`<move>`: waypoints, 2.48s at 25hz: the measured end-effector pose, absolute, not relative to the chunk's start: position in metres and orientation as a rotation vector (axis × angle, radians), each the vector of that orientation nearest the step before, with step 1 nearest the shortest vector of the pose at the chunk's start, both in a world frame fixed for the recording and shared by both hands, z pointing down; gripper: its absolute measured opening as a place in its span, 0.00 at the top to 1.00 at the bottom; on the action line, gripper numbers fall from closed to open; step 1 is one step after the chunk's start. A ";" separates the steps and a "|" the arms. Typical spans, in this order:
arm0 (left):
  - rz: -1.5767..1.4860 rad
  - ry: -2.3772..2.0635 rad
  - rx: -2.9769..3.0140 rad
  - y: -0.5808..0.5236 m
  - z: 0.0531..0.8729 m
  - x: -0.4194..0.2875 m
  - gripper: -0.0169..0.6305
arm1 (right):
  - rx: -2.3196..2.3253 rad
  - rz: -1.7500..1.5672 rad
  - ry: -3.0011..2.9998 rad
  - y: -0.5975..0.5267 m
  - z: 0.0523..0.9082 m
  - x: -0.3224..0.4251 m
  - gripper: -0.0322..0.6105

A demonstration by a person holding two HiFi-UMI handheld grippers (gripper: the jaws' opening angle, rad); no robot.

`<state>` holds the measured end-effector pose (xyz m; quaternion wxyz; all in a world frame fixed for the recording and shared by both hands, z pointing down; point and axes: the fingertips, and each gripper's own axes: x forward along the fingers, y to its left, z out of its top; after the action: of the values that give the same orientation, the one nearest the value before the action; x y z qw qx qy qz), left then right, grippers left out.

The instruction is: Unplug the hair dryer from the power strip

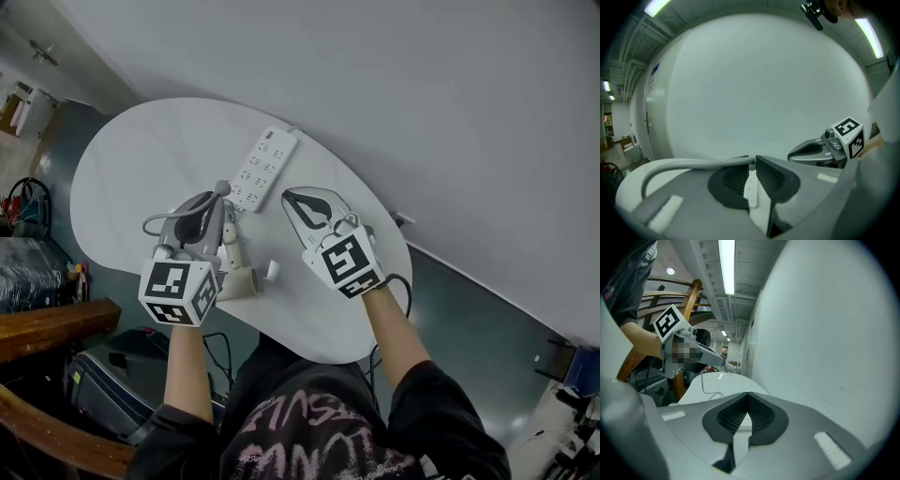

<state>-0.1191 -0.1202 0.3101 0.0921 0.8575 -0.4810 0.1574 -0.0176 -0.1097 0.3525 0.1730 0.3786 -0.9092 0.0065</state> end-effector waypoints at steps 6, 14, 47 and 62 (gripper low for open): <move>0.399 -1.504 2.550 -0.102 0.297 -0.111 0.89 | 1.159 0.011 -2.617 -0.092 0.331 -0.003 0.92; 0.328 -1.595 2.554 -0.078 0.282 -0.102 0.89 | 1.240 -0.021 -2.651 -0.068 0.306 0.012 0.92; 0.046 -1.542 2.720 -0.053 0.230 -0.130 0.89 | 1.662 -0.043 -2.560 -0.038 0.243 0.033 0.93; -0.025 -1.553 2.766 -0.031 0.213 -0.128 0.89 | 1.736 -0.073 -2.557 -0.012 0.227 0.042 0.94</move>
<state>-0.1280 -0.0315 0.2130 -0.0155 0.8719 -0.4894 -0.0079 0.0419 -0.0123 0.2271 0.0250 0.5612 -0.8269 -0.0236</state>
